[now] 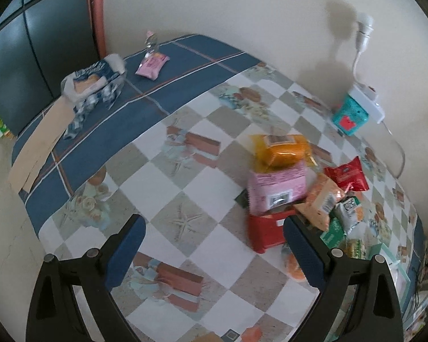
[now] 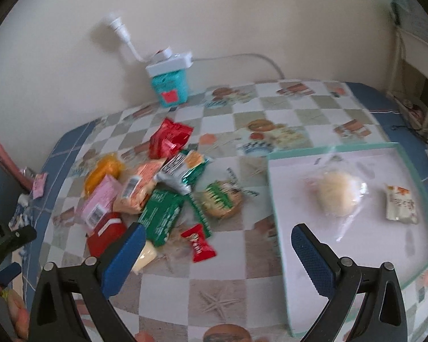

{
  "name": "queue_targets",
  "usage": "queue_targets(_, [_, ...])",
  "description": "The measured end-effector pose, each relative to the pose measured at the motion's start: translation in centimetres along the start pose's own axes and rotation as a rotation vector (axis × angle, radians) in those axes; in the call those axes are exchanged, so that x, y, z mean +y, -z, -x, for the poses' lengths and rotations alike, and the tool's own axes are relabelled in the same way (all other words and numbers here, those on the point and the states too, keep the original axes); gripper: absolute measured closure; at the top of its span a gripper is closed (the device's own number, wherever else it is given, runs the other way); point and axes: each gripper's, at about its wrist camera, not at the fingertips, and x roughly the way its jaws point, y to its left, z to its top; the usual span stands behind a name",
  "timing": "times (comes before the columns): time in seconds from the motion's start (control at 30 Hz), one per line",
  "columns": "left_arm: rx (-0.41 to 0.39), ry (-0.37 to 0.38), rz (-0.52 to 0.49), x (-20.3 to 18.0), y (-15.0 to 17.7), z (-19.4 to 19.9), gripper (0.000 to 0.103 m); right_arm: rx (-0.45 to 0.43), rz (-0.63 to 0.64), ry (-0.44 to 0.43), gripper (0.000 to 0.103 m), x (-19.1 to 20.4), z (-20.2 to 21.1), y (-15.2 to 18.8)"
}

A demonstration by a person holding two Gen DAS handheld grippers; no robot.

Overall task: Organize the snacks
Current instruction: 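Grasp the small red candy with the right gripper while the left grasps the yellow pudding cup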

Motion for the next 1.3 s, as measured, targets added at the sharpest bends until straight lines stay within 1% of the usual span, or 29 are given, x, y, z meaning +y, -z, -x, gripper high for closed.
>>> queue_targets(0.07, [0.024,-0.012,-0.002,0.0,0.2,-0.7,0.006,0.028,0.023,0.001,0.000,0.4,-1.0,0.4])
queue_targets(0.17, [0.071,-0.031,-0.044,-0.9,0.8,-2.0,0.006,0.072,0.028,0.013,0.000,0.3,-2.7,0.8])
queue_targets(0.27, [0.104,-0.032,-0.076,-2.1,1.4,-3.0,0.006,0.120,0.029,0.004,0.000,-0.1,-4.6,1.5])
queue_targets(0.33, [0.120,-0.006,-0.069,-2.8,1.8,-3.4,0.006,0.153,0.024,-0.010,0.000,-0.3,-5.8,2.0])
queue_targets(0.4, [0.142,0.039,-0.048,-3.5,2.1,-3.9,0.006,0.167,0.027,-0.018,0.000,-0.4,-6.5,2.2])
queue_targets(0.47, [0.153,0.067,-0.027,-4.1,2.3,-4.2,0.006,0.146,0.060,-0.008,0.000,0.0,-6.5,2.1])
queue_targets(0.57, [0.172,0.089,-0.019,-5.0,2.6,-4.6,0.006,0.125,0.093,-0.010,0.001,0.3,-6.6,2.0])
queue_targets(0.7, [0.213,0.113,-0.003,-5.9,3.0,-5.6,0.006,0.112,0.151,0.011,0.013,1.0,-6.9,2.1])
queue_targets(0.77, [0.227,0.113,-0.013,-6.4,3.3,-6.0,0.006,0.115,0.168,0.011,0.018,1.3,-7.2,2.1])
queue_targets(0.83, [0.239,0.115,-0.026,-6.8,3.5,-6.3,0.006,0.116,0.186,0.008,0.025,1.5,-7.4,2.3])
queue_targets(0.87, [0.245,0.115,-0.029,-6.9,3.5,-6.5,0.006,0.119,0.193,0.010,0.026,1.6,-7.4,2.4])
queue_targets(0.93, [0.252,0.115,-0.034,-7.2,3.6,-6.7,0.006,0.118,0.209,0.007,0.035,1.8,-7.7,2.6])
queue_targets(1.0, [0.259,0.115,-0.044,-7.5,3.7,-6.9,0.006,0.120,0.215,-0.016,0.041,1.9,-7.9,2.8])
queue_targets(1.03, [0.262,0.113,-0.049,-7.6,3.6,-7.0,0.006,0.125,0.217,-0.025,0.047,1.9,-8.1,2.9])
queue_targets(1.17, [0.276,0.105,-0.065,-8.1,3.7,-7.6,0.006,0.115,0.246,-0.021,0.056,2.3,-8.1,3.0])
queue_targets(1.23, [0.282,0.100,-0.077,-8.4,3.8,-7.8,0.006,0.109,0.254,-0.009,0.065,2.3,-8.2,3.0])
queue_targets(1.3, [0.289,0.098,-0.090,-8.7,4.0,-8.0,0.006,0.106,0.270,0.006,0.068,2.4,-8.3,3.1])
